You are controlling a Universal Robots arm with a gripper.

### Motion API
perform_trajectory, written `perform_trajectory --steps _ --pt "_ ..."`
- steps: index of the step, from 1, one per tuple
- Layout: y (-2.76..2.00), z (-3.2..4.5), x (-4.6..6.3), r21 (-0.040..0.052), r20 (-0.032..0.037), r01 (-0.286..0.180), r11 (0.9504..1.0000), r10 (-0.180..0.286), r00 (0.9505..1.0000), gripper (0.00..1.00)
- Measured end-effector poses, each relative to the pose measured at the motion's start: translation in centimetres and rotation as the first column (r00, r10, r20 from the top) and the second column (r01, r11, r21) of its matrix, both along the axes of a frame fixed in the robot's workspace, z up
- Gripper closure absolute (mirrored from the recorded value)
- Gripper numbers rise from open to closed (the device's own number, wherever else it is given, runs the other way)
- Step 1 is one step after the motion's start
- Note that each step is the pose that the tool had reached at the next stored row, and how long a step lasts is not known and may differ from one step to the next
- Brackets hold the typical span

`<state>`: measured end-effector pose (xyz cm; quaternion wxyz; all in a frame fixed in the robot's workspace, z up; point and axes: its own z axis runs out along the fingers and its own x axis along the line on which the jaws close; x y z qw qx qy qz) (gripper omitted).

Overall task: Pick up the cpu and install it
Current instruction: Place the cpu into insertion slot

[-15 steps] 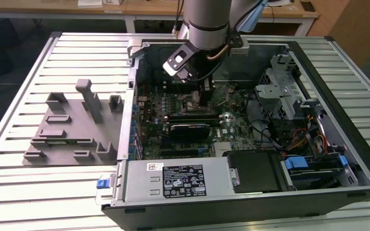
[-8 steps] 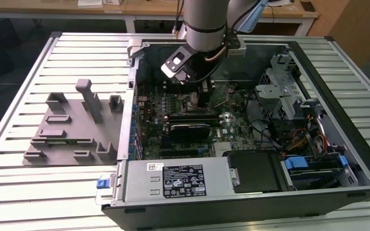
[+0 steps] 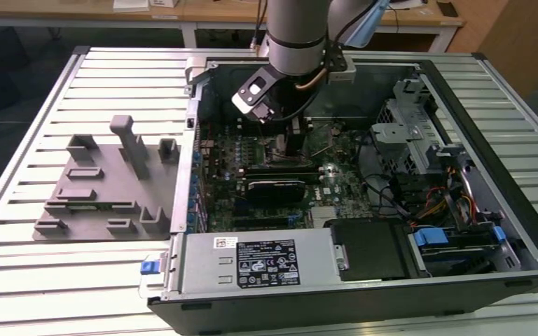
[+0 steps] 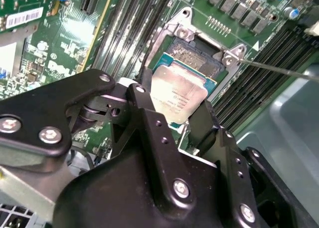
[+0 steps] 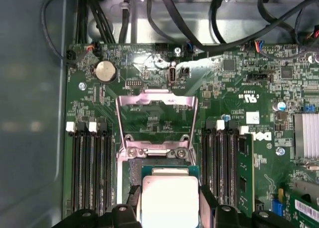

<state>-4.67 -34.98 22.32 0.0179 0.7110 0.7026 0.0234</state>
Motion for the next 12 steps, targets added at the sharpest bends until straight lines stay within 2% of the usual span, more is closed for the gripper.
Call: perform_trajectory --steps 12 --pt "0.15 -0.66 -0.16 -0.0001 0.0007 0.000 1.0000 0.000 1.0000 0.46"
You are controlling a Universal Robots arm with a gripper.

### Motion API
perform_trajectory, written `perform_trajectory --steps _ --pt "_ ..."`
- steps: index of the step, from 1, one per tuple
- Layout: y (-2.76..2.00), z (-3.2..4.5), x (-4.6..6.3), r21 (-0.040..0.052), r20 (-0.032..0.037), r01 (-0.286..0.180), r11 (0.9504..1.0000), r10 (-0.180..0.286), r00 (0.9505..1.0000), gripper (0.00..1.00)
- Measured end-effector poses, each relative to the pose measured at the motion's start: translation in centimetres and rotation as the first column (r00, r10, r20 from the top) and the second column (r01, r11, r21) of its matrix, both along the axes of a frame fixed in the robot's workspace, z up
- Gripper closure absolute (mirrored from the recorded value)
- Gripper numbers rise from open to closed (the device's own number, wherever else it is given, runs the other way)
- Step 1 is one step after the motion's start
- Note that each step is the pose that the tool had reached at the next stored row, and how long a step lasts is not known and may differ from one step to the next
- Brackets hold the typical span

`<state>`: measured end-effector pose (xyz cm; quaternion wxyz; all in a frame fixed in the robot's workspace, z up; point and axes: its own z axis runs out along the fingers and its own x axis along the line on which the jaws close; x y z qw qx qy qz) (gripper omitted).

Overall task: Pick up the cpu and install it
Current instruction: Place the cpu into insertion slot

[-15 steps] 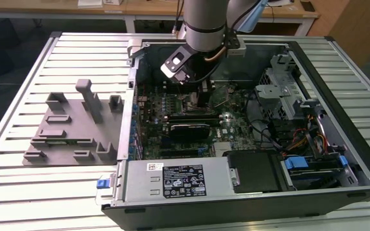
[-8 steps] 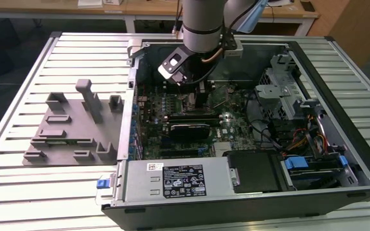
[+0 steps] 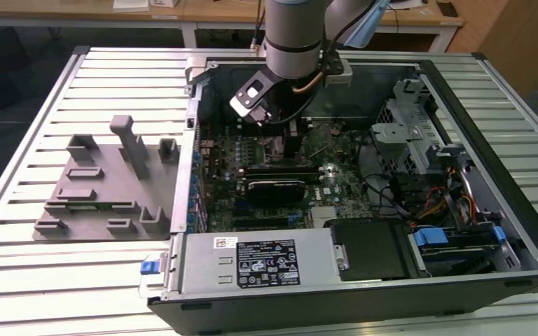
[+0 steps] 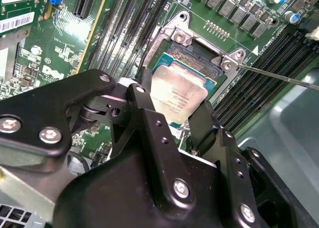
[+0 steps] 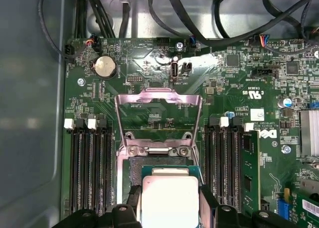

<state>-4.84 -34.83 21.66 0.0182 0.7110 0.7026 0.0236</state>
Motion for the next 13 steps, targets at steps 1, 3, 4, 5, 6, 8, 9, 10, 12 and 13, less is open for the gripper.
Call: perform_trajectory --steps 1,3,4,5,6,8,9,10,12,13 --pt "0.01 -0.03 0.00 0.0000 0.0000 0.000 1.0000 0.000 1.0000 0.46" --pt "0.03 -0.09 0.00 0.0000 0.0000 0.000 1.0000 0.000 1.0000 0.46" --pt "0.06 -0.12 0.01 -0.0001 -0.0001 0.000 1.0000 0.000 1.0000 0.46" --pt "0.08 -0.15 0.02 -0.0001 0.0000 0.000 1.0000 0.000 1.0000 0.46" --pt "0.12 -0.19 0.03 0.0001 0.0000 0.000 1.0000 0.000 1.0000 0.46" --pt "0.20 -0.28 0.08 0.0002 0.0001 0.000 1.0000 0.000 1.0000 0.46" --pt "0.23 -0.32 0.11 0.0001 0.0000 0.000 1.0000 0.000 1.0000 0.46" --pt "0.25 -0.36 0.14 0.0000 0.0000 0.000 1.0000 0.000 1.0000 0.46" --pt "0.27 -0.43 0.19 0.0000 0.0000 0.000 1.0000 0.000 1.0000 0.46" --pt "0.28 -0.46 0.22 0.0000 0.0000 0.000 1.0000 0.000 1.0000 0.46"
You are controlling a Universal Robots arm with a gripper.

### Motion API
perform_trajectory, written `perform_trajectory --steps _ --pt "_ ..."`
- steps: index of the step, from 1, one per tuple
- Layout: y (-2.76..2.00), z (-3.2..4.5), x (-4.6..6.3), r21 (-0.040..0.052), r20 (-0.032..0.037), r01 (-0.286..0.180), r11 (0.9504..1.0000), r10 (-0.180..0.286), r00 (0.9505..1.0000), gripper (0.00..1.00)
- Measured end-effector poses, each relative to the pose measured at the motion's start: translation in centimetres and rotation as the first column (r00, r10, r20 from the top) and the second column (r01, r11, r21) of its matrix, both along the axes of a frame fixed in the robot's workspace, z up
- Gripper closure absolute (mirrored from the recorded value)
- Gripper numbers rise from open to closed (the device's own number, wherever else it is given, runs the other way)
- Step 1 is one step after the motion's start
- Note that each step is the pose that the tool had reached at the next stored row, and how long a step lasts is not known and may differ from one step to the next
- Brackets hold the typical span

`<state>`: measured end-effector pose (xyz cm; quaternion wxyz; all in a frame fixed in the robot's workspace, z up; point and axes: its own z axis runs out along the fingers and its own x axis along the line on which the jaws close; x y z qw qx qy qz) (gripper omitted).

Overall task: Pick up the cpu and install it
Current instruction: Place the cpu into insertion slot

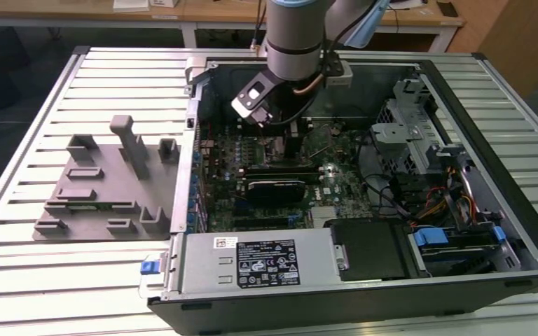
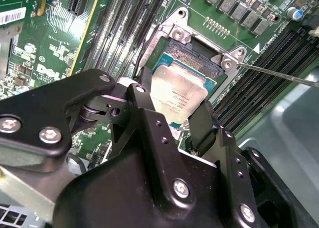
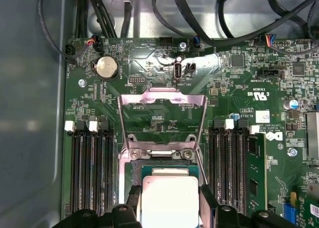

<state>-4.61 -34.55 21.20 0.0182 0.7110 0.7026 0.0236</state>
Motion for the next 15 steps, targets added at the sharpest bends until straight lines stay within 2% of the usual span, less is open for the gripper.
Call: perform_trajectory --steps 6,10,15 --pt "0.10 -0.19 0.19 0.0000 0.0000 0.000 1.0000 0.000 1.0000 0.46" --pt "0.32 -0.35 0.33 0.0000 0.0001 0.000 1.0000 0.000 1.0000 0.46" --pt "0.54 -0.88 0.22 -0.0002 0.0001 0.000 1.0000 0.000 1.0000 0.46"
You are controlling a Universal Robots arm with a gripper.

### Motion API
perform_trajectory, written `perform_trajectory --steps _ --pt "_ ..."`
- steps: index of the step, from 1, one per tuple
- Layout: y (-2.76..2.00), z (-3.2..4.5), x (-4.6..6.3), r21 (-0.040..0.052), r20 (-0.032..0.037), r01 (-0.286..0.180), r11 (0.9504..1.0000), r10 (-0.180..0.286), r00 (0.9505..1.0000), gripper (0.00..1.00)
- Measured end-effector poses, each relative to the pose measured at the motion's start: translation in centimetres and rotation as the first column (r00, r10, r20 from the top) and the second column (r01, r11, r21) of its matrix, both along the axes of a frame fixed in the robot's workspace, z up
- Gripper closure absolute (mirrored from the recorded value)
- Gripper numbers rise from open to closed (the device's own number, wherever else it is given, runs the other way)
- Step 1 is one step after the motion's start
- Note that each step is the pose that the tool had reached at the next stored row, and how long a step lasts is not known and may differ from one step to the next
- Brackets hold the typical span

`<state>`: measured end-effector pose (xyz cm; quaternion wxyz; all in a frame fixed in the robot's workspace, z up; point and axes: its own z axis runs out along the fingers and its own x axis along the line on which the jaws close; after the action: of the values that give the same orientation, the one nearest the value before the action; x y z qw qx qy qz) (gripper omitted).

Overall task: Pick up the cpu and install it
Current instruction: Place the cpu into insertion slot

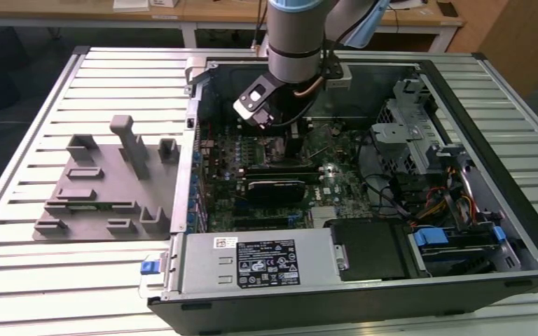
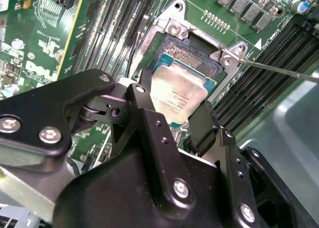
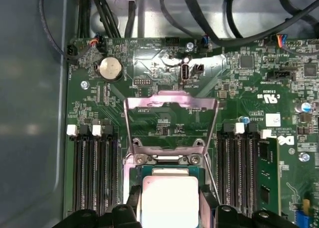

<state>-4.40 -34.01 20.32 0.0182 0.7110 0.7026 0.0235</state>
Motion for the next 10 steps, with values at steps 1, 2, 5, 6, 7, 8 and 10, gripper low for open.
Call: perform_trajectory --steps 1,2,5,6,7,8,10 --pt "0.00 -0.12 -0.09 0.0000 0.0000 0.000 1.0000 0.000 1.0000 0.46" --pt "0.01 -0.21 -0.18 0.0001 0.0001 0.000 1.0000 0.000 1.0000 0.46" --pt "0.03 -0.34 -0.32 0.0000 -0.0001 0.000 1.0000 0.000 1.0000 0.46" --pt "0.05 -0.38 -0.31 0.0001 0.0000 0.000 1.0000 0.000 1.0000 0.46" --pt "0.07 -0.44 -0.32 0.0001 0.0001 0.000 1.0000 0.000 1.0000 0.46" --pt "0.11 -0.53 -0.33 0.0000 0.0000 0.000 1.0000 0.000 1.0000 0.46" --pt "0.18 -0.71 -0.35 0.0001 0.0001 -0.001 1.0000 0.001 1.0000 0.46"
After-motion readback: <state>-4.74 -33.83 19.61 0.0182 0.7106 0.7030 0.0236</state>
